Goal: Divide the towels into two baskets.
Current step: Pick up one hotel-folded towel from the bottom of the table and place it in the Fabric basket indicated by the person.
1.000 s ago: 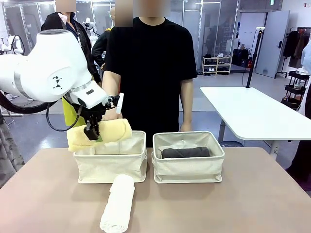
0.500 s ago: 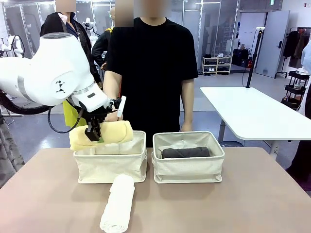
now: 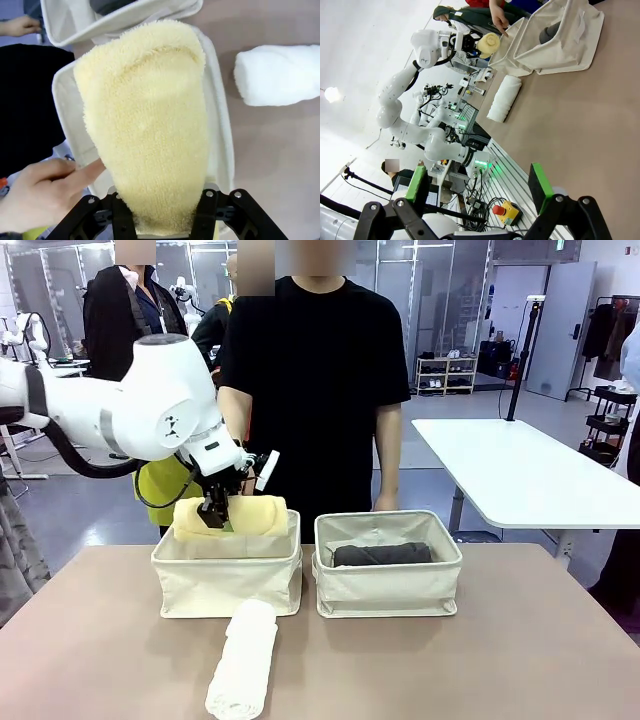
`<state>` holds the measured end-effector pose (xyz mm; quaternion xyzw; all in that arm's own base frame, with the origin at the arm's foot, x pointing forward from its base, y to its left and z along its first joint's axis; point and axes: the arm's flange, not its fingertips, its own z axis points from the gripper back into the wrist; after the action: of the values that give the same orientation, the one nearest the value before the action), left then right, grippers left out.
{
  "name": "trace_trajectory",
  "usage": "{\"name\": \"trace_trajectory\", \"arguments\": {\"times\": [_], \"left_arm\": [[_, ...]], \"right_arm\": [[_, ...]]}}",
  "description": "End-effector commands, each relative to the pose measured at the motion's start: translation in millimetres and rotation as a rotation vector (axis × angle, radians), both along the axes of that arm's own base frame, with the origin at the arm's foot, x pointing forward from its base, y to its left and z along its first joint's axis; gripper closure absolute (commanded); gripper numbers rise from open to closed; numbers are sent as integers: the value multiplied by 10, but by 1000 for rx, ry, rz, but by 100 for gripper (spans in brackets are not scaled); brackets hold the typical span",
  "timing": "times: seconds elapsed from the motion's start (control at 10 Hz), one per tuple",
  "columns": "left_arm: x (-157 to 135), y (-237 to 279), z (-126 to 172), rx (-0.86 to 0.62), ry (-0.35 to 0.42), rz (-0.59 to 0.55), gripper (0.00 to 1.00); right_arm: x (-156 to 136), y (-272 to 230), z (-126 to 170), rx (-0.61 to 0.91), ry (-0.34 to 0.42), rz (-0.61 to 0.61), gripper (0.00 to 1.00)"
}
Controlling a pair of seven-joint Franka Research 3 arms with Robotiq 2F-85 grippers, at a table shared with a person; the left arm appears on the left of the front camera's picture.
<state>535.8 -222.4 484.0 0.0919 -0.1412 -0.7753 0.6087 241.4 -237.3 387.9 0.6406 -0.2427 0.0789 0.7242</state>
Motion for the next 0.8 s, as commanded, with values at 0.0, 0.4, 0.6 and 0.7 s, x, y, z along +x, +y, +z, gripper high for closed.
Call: {"name": "trace_trajectory", "arguments": {"times": [0.0,0.4,0.6,0.7], "left_arm": [[207,38,-12,11,5,-81,57],[435,-8,-261,21,27,-138,57],[516,-40,-349,51,43,-119,57],[540,-40,-369,55,54,-112,41]], "right_arm": [[-35,11,43,4,2,0,0],[-35,11,43,4,2,0,0],[-35,11,43,4,2,0,0],[-35,11,43,4,2,0,0]]}}
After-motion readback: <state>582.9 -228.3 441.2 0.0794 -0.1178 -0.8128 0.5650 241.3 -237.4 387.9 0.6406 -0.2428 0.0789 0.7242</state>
